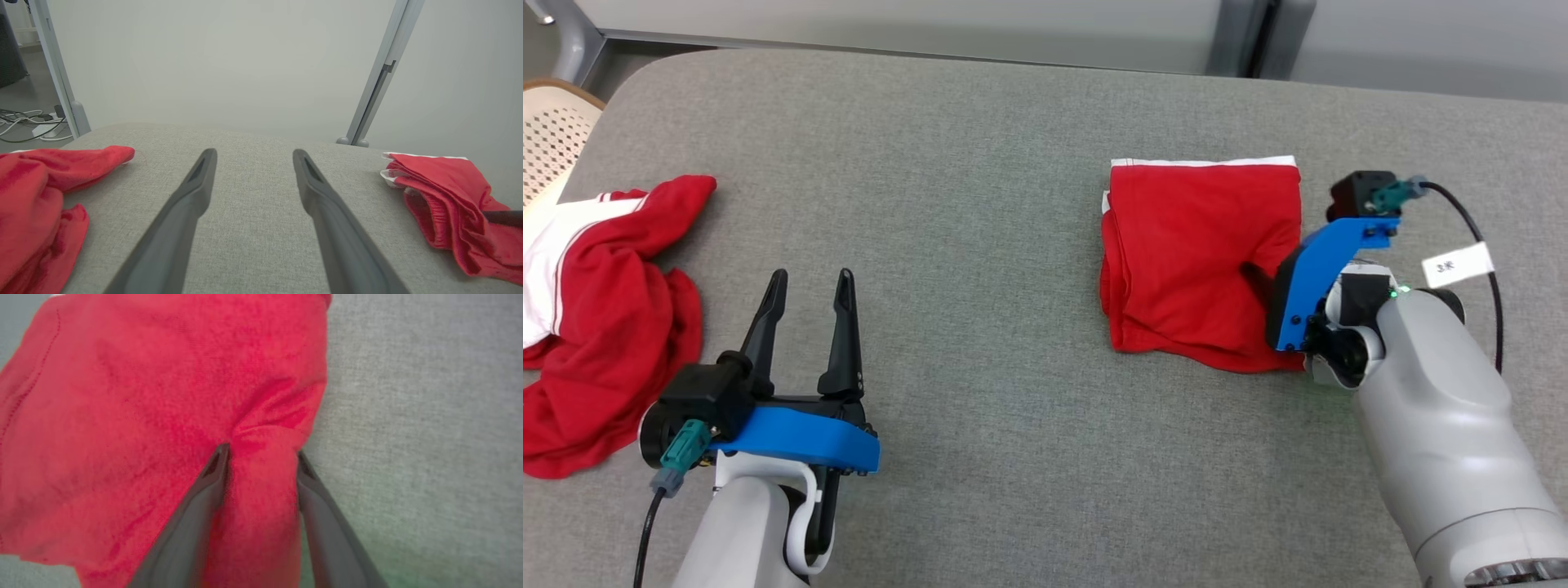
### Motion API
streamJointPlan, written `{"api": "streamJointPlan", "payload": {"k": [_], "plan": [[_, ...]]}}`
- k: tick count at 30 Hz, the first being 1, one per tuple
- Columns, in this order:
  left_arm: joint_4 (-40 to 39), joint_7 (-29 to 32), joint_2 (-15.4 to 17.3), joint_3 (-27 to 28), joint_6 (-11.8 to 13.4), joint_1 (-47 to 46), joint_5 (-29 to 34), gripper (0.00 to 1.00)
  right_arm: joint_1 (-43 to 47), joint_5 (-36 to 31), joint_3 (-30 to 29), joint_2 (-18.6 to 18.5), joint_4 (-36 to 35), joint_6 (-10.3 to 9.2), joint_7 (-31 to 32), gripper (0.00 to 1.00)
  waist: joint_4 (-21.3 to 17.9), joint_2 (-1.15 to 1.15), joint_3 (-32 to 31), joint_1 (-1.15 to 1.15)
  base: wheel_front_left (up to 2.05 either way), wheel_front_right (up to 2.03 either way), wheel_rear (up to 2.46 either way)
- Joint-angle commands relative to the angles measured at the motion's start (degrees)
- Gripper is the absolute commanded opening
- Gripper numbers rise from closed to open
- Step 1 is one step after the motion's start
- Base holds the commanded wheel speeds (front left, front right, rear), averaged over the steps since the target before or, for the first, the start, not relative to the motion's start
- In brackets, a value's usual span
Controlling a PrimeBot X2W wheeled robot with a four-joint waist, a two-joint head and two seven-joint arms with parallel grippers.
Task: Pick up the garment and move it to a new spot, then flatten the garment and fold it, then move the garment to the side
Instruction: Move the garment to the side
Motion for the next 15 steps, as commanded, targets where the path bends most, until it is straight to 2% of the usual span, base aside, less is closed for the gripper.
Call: {"api": "streamJointPlan", "payload": {"k": [1, 5, 8, 11, 15], "plan": [[-0.1, -0.27, -0.09, 0.13, -0.21, -0.26, 0.31, 1.0, -0.2, -1.3, 1.17, 0.16, 0.96, 0.02, -0.04, 0.0, -0.47, 0.0, 0.18, 0.0, 0.0, 0.0, 0.0], [-0.86, -0.28, -0.04, 0.96, -0.19, -0.35, 0.46, 1.0, -3.79, -4.7, 4.89, -0.2, -0.57, 0.01, -0.29, 0.0, -2.65, 0.0, 0.92, 0.0, 0.0, 0.0, 0.0], [-1.62, -0.28, 0.31, 1.82, -0.19, -0.51, 0.48, 1.0, -6.18, -6.98, 11.07, -1.4, -1.83, 0.02, 2.85, 0.0, -5.16, 0.0, 1.63, 0.0, 0.0, 0.0, 0.0], [-3.38, -0.27, 0.44, 3.02, 0.0, -0.81, 0.74, 1.0, -8.39, -6.69, 18.4, -4.84, -4.22, 0.01, 6.08, 0.0, -8.24, 0.0, 2.34, 0.0, 0.0, 0.0, 0.0], [-5.63, -0.23, 0.66, 3.94, 0.18, -0.46, 1.25, 1.0, -9.98, -2.43, 26.02, -10.52, -9.4, 0.02, 8.73, 0.0, -12.78, 0.0, 3.54, 0.0, 0.0, 0.0, 0.0]]}}
